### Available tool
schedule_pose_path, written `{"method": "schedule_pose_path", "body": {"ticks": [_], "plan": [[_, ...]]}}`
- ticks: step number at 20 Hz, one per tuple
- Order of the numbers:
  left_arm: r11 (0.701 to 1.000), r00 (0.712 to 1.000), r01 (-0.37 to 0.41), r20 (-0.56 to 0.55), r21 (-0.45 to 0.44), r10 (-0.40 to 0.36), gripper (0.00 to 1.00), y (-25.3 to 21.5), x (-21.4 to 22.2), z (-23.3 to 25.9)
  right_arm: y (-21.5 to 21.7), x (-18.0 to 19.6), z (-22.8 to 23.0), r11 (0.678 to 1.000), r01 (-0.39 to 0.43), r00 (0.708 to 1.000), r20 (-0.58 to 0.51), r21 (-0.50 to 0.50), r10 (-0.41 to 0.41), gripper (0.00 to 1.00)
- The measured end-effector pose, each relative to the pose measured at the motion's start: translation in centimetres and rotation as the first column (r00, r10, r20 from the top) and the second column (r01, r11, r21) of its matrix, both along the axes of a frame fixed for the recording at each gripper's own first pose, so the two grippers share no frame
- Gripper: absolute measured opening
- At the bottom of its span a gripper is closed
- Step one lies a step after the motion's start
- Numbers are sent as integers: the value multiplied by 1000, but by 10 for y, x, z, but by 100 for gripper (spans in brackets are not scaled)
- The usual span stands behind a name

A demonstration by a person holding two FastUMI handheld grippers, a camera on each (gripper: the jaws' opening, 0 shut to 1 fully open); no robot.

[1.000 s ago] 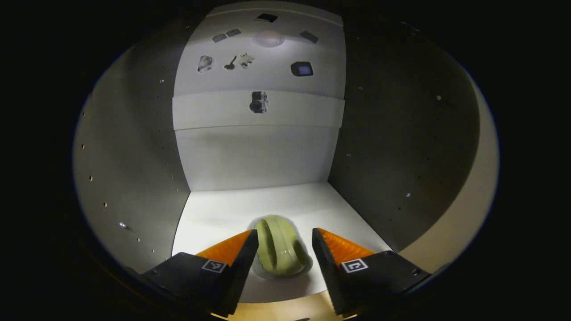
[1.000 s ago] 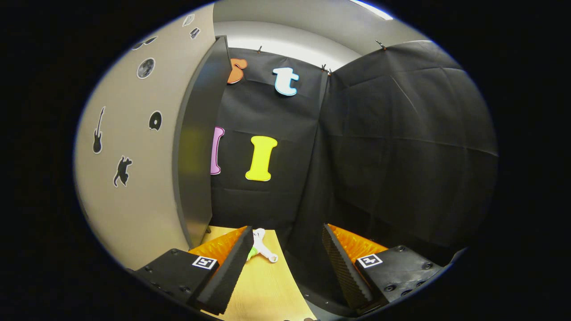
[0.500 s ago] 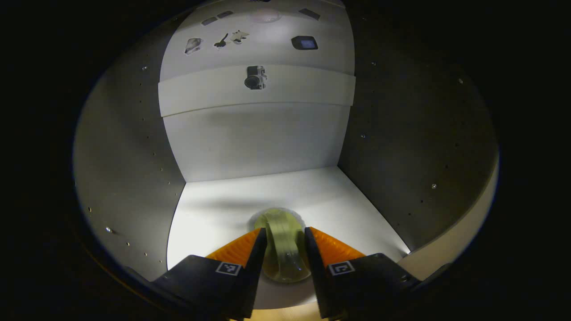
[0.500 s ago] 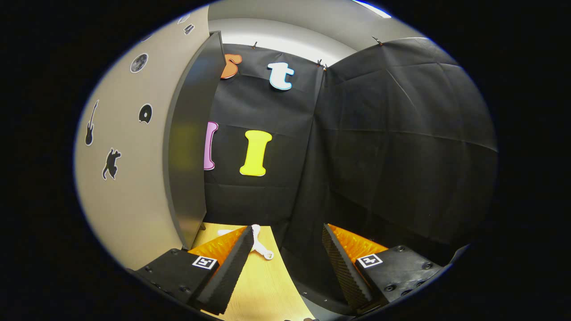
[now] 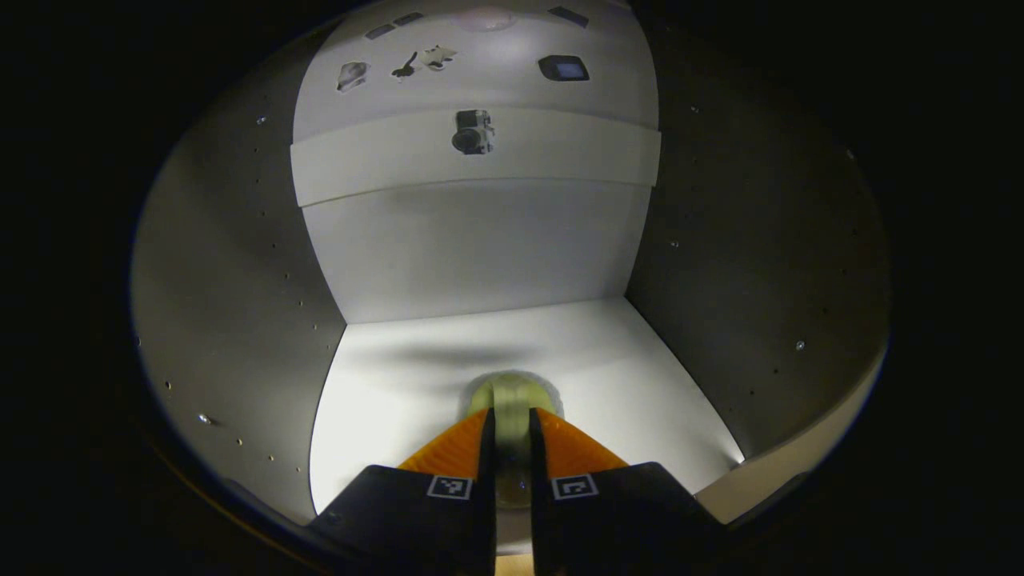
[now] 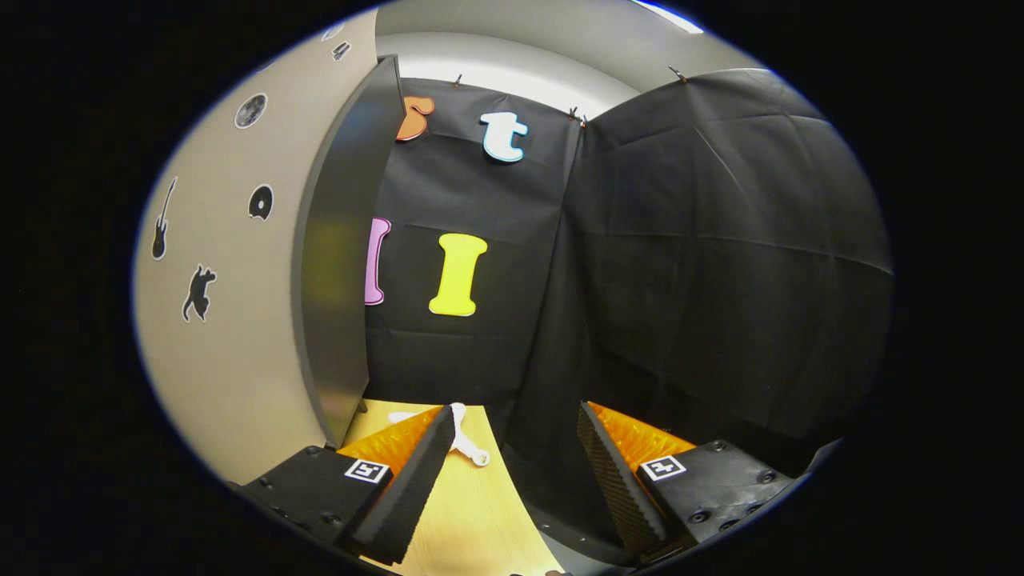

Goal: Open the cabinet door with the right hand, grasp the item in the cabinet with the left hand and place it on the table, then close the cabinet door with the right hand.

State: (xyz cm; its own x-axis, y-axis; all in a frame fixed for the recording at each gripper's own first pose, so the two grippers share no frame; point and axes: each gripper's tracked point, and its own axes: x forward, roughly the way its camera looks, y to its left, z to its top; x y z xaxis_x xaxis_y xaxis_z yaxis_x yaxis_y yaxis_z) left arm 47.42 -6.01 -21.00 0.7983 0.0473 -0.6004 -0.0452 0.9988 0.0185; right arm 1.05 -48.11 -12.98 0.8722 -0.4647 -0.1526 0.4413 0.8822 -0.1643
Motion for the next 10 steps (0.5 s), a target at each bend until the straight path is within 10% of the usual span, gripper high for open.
{"method": "schedule_pose_path", "body": {"ticks": [10], "plan": [[997, 995, -29, 95, -65, 35, 20, -7, -63, 43, 24, -12, 8, 998, -63, 998, 19, 8, 63, 98]]}}
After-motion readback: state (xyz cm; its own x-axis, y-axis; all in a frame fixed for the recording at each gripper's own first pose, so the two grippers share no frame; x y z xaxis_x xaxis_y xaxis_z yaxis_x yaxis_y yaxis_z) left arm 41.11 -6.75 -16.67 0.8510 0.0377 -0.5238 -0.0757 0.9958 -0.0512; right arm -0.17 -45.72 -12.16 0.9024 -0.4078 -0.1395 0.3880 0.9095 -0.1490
